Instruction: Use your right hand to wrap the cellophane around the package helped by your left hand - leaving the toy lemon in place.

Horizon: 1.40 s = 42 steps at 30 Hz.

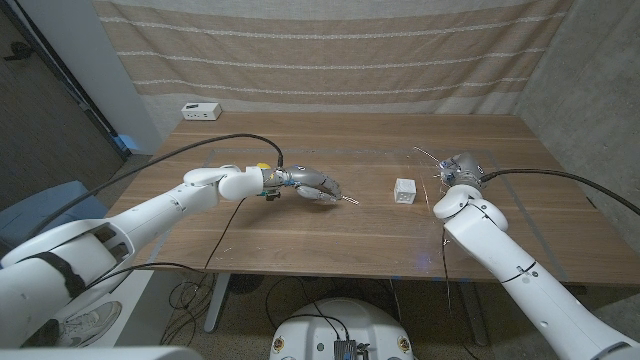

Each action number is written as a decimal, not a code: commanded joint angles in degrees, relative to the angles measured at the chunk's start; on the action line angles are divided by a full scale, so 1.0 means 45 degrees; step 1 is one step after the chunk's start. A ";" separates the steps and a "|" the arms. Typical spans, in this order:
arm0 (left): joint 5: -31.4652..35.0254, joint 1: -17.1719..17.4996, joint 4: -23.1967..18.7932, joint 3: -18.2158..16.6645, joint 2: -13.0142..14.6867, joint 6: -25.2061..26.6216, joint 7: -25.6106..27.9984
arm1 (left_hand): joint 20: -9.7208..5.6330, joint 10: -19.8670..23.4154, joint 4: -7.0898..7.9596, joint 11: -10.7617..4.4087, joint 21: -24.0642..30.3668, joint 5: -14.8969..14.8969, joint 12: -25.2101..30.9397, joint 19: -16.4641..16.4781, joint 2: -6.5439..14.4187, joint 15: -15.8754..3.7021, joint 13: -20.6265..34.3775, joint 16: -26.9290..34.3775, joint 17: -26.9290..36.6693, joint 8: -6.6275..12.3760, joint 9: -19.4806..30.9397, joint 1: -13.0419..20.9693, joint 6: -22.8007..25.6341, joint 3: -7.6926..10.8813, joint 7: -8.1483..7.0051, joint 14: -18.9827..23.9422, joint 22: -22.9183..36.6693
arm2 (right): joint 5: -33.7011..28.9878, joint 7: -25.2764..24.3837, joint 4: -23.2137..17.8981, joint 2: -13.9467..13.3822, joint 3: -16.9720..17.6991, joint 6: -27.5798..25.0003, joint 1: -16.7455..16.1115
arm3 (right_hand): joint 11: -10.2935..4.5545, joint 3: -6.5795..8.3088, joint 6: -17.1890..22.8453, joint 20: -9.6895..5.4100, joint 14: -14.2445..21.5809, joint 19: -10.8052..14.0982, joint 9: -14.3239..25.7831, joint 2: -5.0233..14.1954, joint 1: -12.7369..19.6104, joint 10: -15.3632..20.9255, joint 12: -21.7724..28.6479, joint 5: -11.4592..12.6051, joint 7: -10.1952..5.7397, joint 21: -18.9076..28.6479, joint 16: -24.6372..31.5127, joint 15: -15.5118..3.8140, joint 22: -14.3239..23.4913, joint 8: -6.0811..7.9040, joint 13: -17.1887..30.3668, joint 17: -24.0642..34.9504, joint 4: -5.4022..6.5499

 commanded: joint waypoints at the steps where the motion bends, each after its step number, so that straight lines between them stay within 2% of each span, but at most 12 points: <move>1: 0.0043 0.0017 -0.0005 0.0009 0.0011 -0.0014 0.0048 | -0.0016 0.0048 -0.0021 0.0066 -0.0023 -0.0034 0.0064 0.0105 0.0032 -0.0118 0.0066 -0.0033 -0.0008 0.0030 0.0031 -0.0060 -0.0053 0.0079 0.0018 -0.0053 0.0072 | 0.1317 -0.0030 -0.0770 -0.0735 -0.0189 0.0540 0.0011 | 0.0068 -0.0076 0.0006 -0.0432 0.0357 0.0255 0.0050 0.0096 0.0162 0.0080 0.0003 -0.0052 0.0038 0.0347 0.0104 -0.0158 0.0077 -0.0073 -0.0042 0.0075 0.0101; 3: 0.0050 0.0028 -0.0038 0.0008 0.0023 0.0011 0.0030 | -0.0012 0.0053 -0.0028 0.0083 -0.0026 -0.0034 0.0067 0.0103 0.0032 -0.0114 0.0066 -0.0031 -0.0009 0.0030 0.0031 -0.0057 -0.0056 0.0083 0.0011 -0.0048 0.0072 | 0.1342 -0.0058 -0.0859 -0.0907 -0.0380 0.0518 0.0108 | 0.0078 -0.0095 0.0010 -0.0485 0.0655 0.0385 0.0061 0.0124 0.0165 0.0078 -0.0002 -0.0041 0.0051 0.0557 0.0240 -0.0147 0.0103 -0.0100 -0.0086 0.0199 0.0124; 14: 0.0024 0.0164 -0.0206 -0.0048 0.0115 0.0123 0.0025 | -0.0011 0.0044 -0.0059 0.0068 -0.0044 -0.0035 0.0066 0.0093 0.0036 -0.0118 0.0066 -0.0033 -0.0012 0.0029 0.0031 -0.0046 -0.0076 0.0103 0.0019 -0.0062 0.0072 | 0.1678 0.0047 -0.1003 -0.1439 -0.1108 0.0732 0.0574 | 0.0143 -0.0176 -0.0132 -0.0882 0.0898 0.0659 0.0106 0.0103 0.0179 -0.0049 -0.0067 -0.0007 0.0071 0.1358 -0.0440 -0.0145 0.0087 -0.0263 -0.0298 -0.0561 0.0153; 17: 0.0011 0.0217 -0.0259 -0.0068 0.0141 0.0143 0.0033 | -0.0003 0.0041 -0.0067 0.0081 -0.0046 -0.0035 0.0066 0.0094 0.0037 -0.0122 0.0066 -0.0036 -0.0013 0.0028 0.0031 -0.0042 -0.0084 0.0108 0.0011 -0.0071 0.0072 | 0.1838 -0.0026 -0.0992 -0.1341 -0.1117 0.0865 0.0614 | 0.0147 -0.0176 -0.0210 -0.0922 0.1026 0.0737 0.0111 0.0103 0.0196 -0.0061 -0.0064 0.0005 0.0095 0.1498 -0.0533 -0.0145 0.0067 -0.0306 -0.0333 -0.0691 0.0147; 28: 0.0048 0.0247 -0.0276 -0.0095 0.0160 0.0159 0.0060 | 0.0003 -0.0001 -0.0096 0.0085 -0.0056 -0.0035 0.0054 0.0104 0.0057 -0.0109 0.0066 -0.0034 -0.0014 0.0025 0.0033 -0.0028 -0.0119 0.0137 0.0021 -0.0078 0.0074 | 0.2933 0.0763 -0.0941 -0.1652 -0.1060 0.1780 0.0664 | 0.0293 -0.0145 -0.0474 -0.0940 0.1257 0.0809 0.0122 0.0106 0.0239 -0.0169 -0.0096 0.0059 0.0229 0.1855 -0.0886 -0.0136 -0.0029 -0.0424 -0.0450 -0.1066 0.0138; 32: 0.0078 0.0219 -0.0236 -0.0089 0.0145 0.0128 0.0091 | -0.0007 0.0001 -0.0106 0.0086 -0.0057 -0.0035 0.0056 0.0112 0.0061 -0.0115 0.0066 -0.0033 -0.0015 0.0027 0.0033 -0.0022 -0.0121 0.0144 0.0005 -0.0077 0.0074 | 0.3331 0.0985 -0.0917 -0.1754 -0.1036 0.2031 0.0671 | 0.0549 -0.0209 -0.0849 -0.0801 0.1366 0.0883 0.0119 0.0168 -0.0152 -0.0538 -0.0269 0.0082 0.0329 0.2120 -0.1352 -0.0102 -0.0194 -0.0523 -0.0608 -0.1540 0.0407; 35: 0.0103 0.0199 -0.0209 -0.0079 0.0140 0.0101 0.0107 | 0.0006 -0.0012 -0.0111 0.0082 -0.0061 -0.0034 0.0052 0.0109 0.0064 -0.0112 0.0066 -0.0035 -0.0015 0.0028 0.0033 -0.0020 -0.0122 0.0149 0.0011 -0.0084 0.0074 | 0.3562 0.1226 -0.0911 -0.1970 -0.1059 0.2306 0.0685 | 0.0847 -0.0330 -0.1424 -0.0442 0.1169 0.0874 0.0080 0.0149 -0.1027 -0.1294 -0.0784 0.0082 0.0383 0.2393 -0.2375 -0.0053 -0.0594 -0.0546 -0.1020 -0.2455 0.0867; 37: 0.0076 0.0195 -0.0191 -0.0076 0.0135 0.0083 0.0090 | 0.0008 -0.0013 -0.0115 0.0073 -0.0061 -0.0034 0.0052 0.0114 0.0067 -0.0121 0.0066 -0.0034 -0.0015 0.0031 0.0033 -0.0017 -0.0118 0.0154 0.0003 -0.0081 0.0075 | 0.3734 0.1271 -0.0888 -0.2001 -0.1023 0.2397 0.0683 | 0.0993 -0.0491 -0.1901 0.0040 0.0914 0.0916 -0.0031 0.0116 -0.2172 -0.1902 -0.1348 0.0083 0.0460 0.2566 -0.3508 0.0082 -0.1026 -0.0525 -0.1495 -0.3578 0.1471; 40: 0.0103 0.0209 -0.0198 -0.0087 0.0150 0.0096 0.0139 | 0.0005 0.0012 -0.0124 0.0074 -0.0064 -0.0034 0.0064 0.0118 0.0072 -0.0119 0.0067 -0.0035 -0.0015 0.0025 0.0034 -0.0013 -0.0139 0.0162 -0.0012 -0.0086 0.0075 | 0.3909 0.1416 -0.0810 -0.2179 -0.1004 0.2820 0.0633 | 0.1152 -0.0561 -0.2409 0.0359 0.0448 0.0912 -0.0197 0.0021 -0.3122 -0.2714 -0.2079 0.0118 0.0421 0.2643 -0.4708 0.0294 -0.1277 -0.0513 -0.1969 -0.4783 0.1902; 41: 0.0112 0.0212 -0.0207 -0.0088 0.0156 0.0110 0.0139 | 0.0010 0.0014 -0.0125 0.0056 -0.0064 -0.0034 0.0065 0.0119 0.0073 -0.0123 0.0067 -0.0033 -0.0015 0.0025 0.0034 -0.0013 -0.0140 0.0164 -0.0007 -0.0084 0.0075 | 0.3991 0.1448 -0.0798 -0.2198 -0.0988 0.2875 0.0635 | 0.1177 -0.0556 -0.2628 0.0490 0.0210 0.0952 -0.0286 -0.0042 -0.3458 -0.3150 -0.2465 0.0134 0.0396 0.2662 -0.5212 0.0587 -0.1328 -0.0496 -0.2192 -0.5284 0.2019; 42: 0.0113 0.0217 -0.0212 -0.0092 0.0159 0.0120 0.0145 | 0.0009 0.0015 -0.0128 0.0087 -0.0063 -0.0034 0.0066 0.0125 0.0078 -0.0120 0.0067 -0.0033 -0.0015 0.0026 0.0034 -0.0010 -0.0143 0.0169 0.0004 -0.0083 0.0075 | 0.4075 0.1508 -0.0757 -0.2237 -0.0945 0.3117 0.0584 | 0.1190 -0.0555 -0.2717 0.0488 0.0037 0.0940 -0.0310 -0.0080 -0.3535 -0.3266 -0.2569 0.0137 0.0399 0.2655 -0.5390 0.0676 -0.1338 -0.0502 -0.2249 -0.5418 0.2035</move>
